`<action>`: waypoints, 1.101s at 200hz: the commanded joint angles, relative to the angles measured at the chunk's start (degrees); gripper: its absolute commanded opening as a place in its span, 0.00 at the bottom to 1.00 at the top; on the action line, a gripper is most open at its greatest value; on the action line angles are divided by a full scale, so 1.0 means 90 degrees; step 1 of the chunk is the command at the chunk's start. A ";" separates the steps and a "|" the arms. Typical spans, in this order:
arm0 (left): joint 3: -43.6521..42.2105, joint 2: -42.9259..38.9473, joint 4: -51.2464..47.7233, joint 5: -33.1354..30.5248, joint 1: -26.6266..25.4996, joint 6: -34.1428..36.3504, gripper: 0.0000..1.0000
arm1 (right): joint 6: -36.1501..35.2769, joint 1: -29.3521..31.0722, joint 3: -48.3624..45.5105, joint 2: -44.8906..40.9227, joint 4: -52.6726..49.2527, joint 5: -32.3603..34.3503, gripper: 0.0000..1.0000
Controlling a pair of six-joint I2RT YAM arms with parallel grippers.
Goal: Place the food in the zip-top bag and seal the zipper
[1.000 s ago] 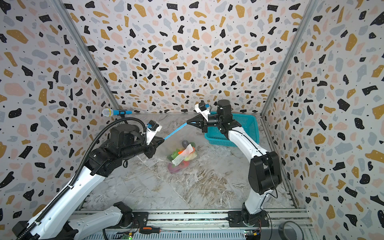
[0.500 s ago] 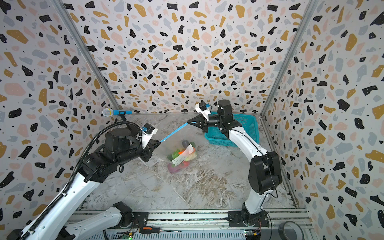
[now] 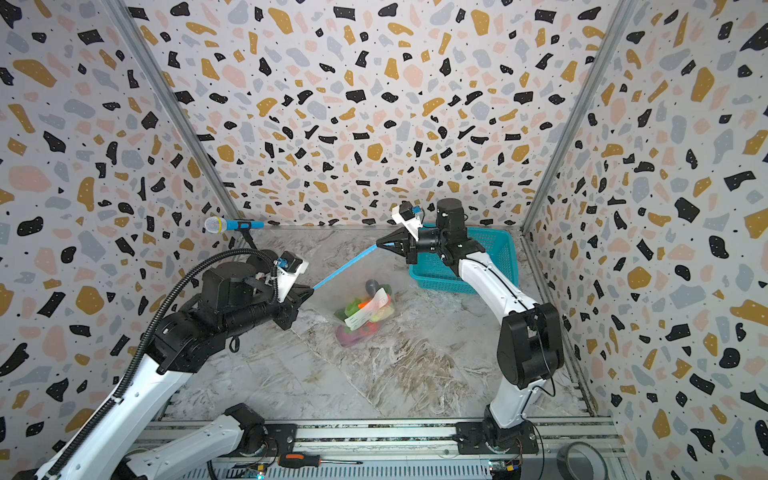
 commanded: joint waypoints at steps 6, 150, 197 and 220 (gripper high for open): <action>0.0053 -0.0211 -0.0510 -0.0221 0.0012 -0.0069 0.07 | -0.0053 -0.0212 0.0350 0.0000 0.0013 0.0371 0.00; 0.2977 0.3204 -0.0443 0.1022 0.0021 0.0226 0.59 | -0.1041 0.0091 0.1201 0.0388 -0.1486 0.0478 0.00; 0.3614 0.4279 -0.0115 0.1699 0.0412 -0.0076 0.59 | -0.1066 0.0145 0.1394 0.0515 -0.1523 0.0428 0.00; 0.3634 0.4438 -0.0206 0.1800 0.0442 -0.0100 0.58 | -0.1159 0.0150 0.1556 0.0598 -0.1717 0.0469 0.00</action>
